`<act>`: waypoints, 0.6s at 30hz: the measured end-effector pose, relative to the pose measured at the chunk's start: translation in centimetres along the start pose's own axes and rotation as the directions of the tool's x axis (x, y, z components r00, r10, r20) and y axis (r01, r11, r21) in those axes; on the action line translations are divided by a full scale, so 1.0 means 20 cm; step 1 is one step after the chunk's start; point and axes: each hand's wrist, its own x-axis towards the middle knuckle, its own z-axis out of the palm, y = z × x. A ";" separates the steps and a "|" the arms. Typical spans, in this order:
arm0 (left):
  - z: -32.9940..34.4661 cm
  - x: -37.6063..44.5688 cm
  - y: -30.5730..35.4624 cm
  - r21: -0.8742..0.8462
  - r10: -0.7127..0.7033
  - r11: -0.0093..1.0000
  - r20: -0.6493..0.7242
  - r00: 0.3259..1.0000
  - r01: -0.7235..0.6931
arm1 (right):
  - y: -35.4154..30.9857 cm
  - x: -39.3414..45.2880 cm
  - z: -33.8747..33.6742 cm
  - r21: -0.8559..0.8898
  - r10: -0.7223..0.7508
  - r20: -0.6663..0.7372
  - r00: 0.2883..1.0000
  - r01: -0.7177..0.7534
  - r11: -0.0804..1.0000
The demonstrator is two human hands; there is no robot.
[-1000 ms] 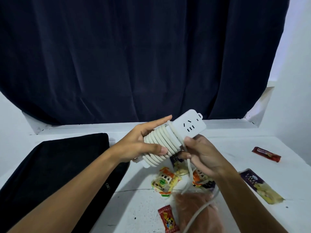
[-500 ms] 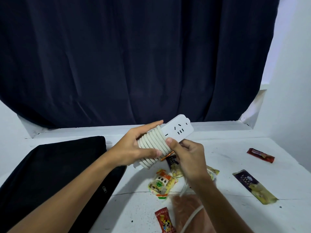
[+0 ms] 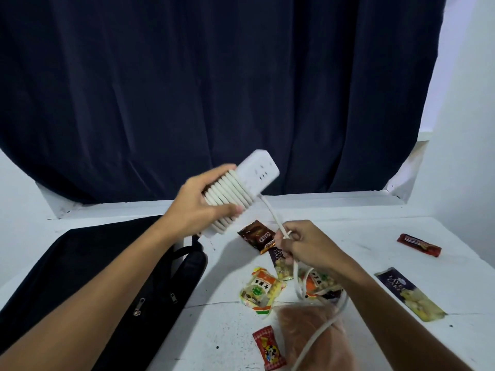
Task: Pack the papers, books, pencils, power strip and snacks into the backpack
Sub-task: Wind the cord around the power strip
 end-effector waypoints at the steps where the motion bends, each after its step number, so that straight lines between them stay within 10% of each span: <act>1: -0.03 0.02 0.01 -0.009 0.005 1.000 -0.069 0.998 -0.006 | 0.02 0.00 -0.01 0.050 0.034 0.034 0.999 -0.036 0.998; 5: -0.12 0.12 0.04 0.278 0.087 0.960 -0.251 0.964 -0.015 | 0.03 -0.02 -0.02 0.216 0.015 -0.008 1.000 -0.013 0.976; 9: -0.14 0.19 0.02 0.790 0.146 0.613 -0.122 0.982 0.007 | -0.17 -0.01 -0.02 -0.259 -0.397 -0.194 0.897 0.344 0.903; 13: -0.11 0.21 -0.01 0.924 0.044 0.370 0.092 0.995 -0.102 | -0.36 0.07 -0.07 -0.514 -0.594 -0.156 0.789 0.449 0.731; 18: -0.12 0.17 0.02 0.793 -0.009 0.518 0.380 0.925 -0.320 | -0.46 0.17 -0.17 -0.393 -0.595 -0.301 0.745 0.471 0.789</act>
